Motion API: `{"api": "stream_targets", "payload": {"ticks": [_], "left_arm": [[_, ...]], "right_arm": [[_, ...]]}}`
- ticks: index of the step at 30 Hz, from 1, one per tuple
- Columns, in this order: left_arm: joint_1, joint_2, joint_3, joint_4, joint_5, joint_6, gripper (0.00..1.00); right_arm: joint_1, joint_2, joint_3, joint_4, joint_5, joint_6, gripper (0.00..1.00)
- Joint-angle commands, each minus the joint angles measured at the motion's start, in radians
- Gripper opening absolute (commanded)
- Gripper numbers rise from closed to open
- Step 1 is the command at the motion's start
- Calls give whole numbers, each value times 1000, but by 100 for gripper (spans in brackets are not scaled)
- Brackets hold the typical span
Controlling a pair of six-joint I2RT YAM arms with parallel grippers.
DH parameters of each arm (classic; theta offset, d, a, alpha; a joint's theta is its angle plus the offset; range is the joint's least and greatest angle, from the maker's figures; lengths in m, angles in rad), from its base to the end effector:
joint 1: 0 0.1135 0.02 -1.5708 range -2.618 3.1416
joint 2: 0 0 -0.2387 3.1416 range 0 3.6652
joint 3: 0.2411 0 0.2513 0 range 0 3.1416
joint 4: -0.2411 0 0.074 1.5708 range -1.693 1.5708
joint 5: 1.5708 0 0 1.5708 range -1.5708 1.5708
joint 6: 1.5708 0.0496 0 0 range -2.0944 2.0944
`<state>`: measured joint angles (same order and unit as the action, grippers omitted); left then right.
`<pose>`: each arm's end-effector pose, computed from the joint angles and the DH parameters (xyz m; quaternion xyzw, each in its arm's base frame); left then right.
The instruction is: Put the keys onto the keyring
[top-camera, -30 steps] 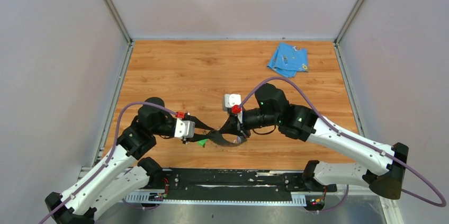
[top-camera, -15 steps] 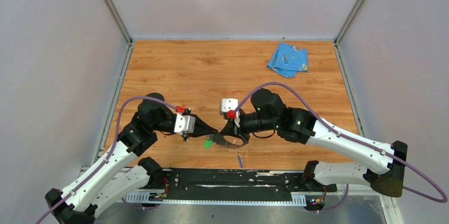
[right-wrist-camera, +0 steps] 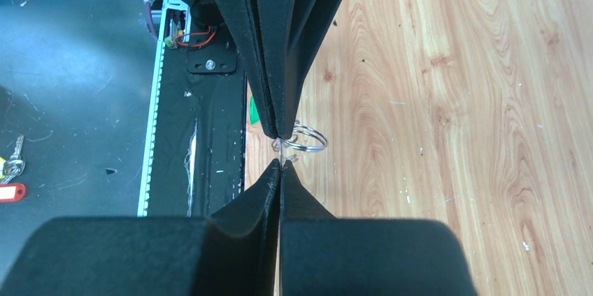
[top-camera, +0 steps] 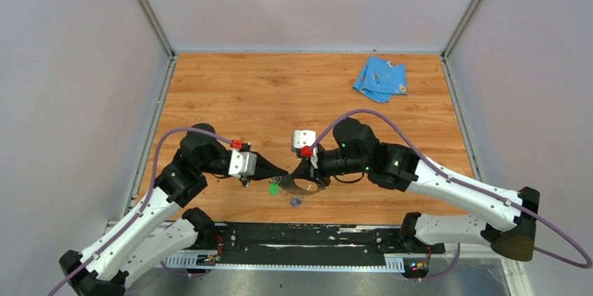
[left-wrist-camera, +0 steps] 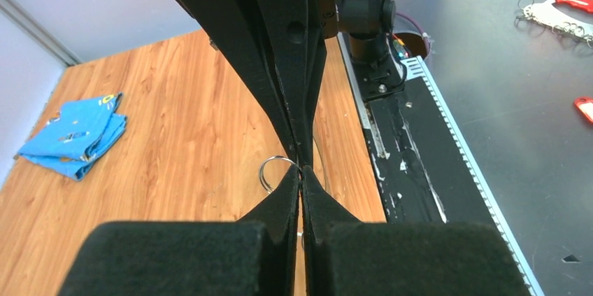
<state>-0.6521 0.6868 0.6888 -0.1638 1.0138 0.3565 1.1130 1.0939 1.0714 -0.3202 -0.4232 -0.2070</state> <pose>0.1161 -0.1416 0.3092 0.5971 0.4313 -0.4492 0.5056 0.1002 0.2494 0.3400 -0.5855 0.5571 0.4009 0.4314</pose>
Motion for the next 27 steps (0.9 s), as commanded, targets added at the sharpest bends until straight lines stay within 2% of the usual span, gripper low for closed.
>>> {"api": "stream_targets", "payload": {"ticks": [1,3,5,8,13,18,21,22,23,24,25,26,27], "left_arm": [[-5,-20,-11,95,37,-56,0],[-4,-26,-10,113,44,-58,0],[-5,-28,-7,113,57,-48,0],[-5,-27,-8,92,82,-28,0],[-5,-27,3,26,132,45,0],[-5,-23,20,-58,132,121,0],[-5,-22,11,-112,101,145,0],[-5,-21,9,-180,90,204,0],[-5,-18,9,-284,69,321,0],[-5,-15,4,-395,43,491,0],[-5,-18,-5,-456,5,560,4],[-5,-22,-22,-482,-35,593,14],[-5,-32,-36,-499,-79,619,15]], "right_arm": [[11,-45,-34,87,35,18,0],[11,-47,-46,100,34,27,0],[11,-49,-56,120,31,48,8],[11,-62,-69,151,14,65,10],[11,-105,-92,205,9,97,21],[10,-116,-117,220,15,114,23],[10,-103,-150,173,52,118,21],[10,-102,-166,161,60,120,23],[11,-101,-183,152,57,122,26],[10,-97,-202,140,49,120,25],[10,-91,-221,125,43,116,24],[10,-84,-240,113,26,100,27],[11,-73,-260,107,5,76,35]]}}
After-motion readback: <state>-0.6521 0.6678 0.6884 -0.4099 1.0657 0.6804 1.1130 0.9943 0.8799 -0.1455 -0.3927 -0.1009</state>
